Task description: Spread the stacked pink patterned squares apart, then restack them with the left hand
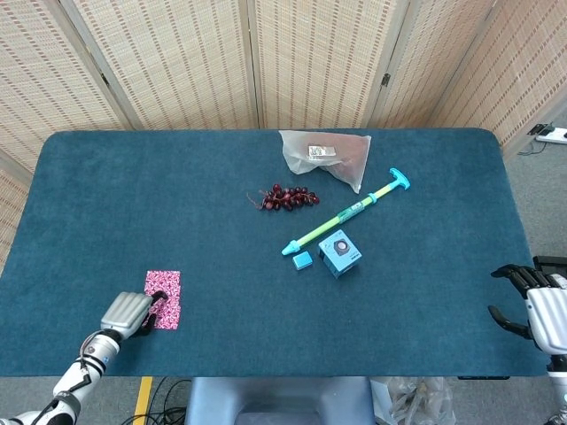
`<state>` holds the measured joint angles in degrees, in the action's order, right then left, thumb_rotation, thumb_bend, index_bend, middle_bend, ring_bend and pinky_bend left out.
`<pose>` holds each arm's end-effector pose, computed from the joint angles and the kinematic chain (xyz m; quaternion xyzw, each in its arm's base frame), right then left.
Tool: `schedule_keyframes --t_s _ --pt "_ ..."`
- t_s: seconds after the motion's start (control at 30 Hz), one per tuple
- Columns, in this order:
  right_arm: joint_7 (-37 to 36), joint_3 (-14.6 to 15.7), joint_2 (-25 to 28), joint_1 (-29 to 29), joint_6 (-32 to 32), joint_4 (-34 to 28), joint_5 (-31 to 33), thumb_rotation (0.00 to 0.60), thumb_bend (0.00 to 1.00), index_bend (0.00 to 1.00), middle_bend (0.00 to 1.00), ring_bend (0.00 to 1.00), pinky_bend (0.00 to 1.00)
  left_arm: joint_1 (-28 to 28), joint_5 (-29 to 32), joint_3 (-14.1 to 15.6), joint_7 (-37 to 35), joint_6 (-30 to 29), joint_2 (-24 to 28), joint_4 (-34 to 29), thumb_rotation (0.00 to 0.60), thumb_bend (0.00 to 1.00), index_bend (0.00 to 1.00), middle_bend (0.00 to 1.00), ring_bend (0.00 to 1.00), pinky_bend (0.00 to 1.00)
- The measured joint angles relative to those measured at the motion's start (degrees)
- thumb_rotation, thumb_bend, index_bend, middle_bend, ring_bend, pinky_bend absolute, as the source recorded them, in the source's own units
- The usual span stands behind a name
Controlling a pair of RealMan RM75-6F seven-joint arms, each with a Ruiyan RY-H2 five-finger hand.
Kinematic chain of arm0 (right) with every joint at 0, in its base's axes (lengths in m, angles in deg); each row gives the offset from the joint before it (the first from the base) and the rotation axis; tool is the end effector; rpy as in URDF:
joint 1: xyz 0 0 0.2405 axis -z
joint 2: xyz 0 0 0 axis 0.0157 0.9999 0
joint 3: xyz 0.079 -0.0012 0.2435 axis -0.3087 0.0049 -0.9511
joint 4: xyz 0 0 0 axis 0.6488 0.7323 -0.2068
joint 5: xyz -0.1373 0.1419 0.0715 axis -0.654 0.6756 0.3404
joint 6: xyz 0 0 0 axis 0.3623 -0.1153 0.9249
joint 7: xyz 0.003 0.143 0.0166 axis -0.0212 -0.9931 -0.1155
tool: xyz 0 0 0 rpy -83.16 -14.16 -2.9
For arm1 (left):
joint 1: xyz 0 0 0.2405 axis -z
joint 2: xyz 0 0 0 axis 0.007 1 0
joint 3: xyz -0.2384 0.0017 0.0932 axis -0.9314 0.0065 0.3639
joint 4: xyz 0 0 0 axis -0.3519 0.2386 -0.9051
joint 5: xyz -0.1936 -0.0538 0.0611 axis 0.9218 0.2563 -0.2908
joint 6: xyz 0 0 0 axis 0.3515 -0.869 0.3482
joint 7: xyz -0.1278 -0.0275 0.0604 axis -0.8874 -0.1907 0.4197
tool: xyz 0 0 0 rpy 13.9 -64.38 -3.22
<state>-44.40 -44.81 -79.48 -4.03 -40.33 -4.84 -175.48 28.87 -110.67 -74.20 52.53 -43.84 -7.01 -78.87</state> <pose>-0.3288 -0.1720 0.1825 0.5858 -0.3935 0.4015 0.5838 -0.2657 0.2502 0.0162 -0.7574 -0.4549 -0.1909 0.4278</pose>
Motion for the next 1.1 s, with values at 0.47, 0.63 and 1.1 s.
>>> schedule_keyframes --t_s 0.47,0.63,1.1 --pt "-0.83 -0.07 -0.10 0.04 0.12 0.71 0.08 0.600 0.28 0.33 0.34 0.27 0.30 1.72 0.69 -1.05 1.73 -1.01 -0.69 -2.09 0.600 0.65 0.27 1.00 0.99 1.00" --pt "-0.93 -0.09 -0.17 -0.20 0.48 0.77 0.00 0.600 0.28 0.33 0.34 0.27 0.30 1.40 1.85 -0.88 1.82 -1.72 0.42 -2.02 0.600 0.65 0.27 1.00 0.99 1.00" --pt "0.03 0.01 -0.22 -0.51 0.78 0.01 -0.37 0.600 0.28 0.33 0.34 0.27 0.30 -0.94 2.72 1.05 0.34 -3.14 3.33 -1.16 0.600 0.65 0.27 1.00 0.99 1.00"
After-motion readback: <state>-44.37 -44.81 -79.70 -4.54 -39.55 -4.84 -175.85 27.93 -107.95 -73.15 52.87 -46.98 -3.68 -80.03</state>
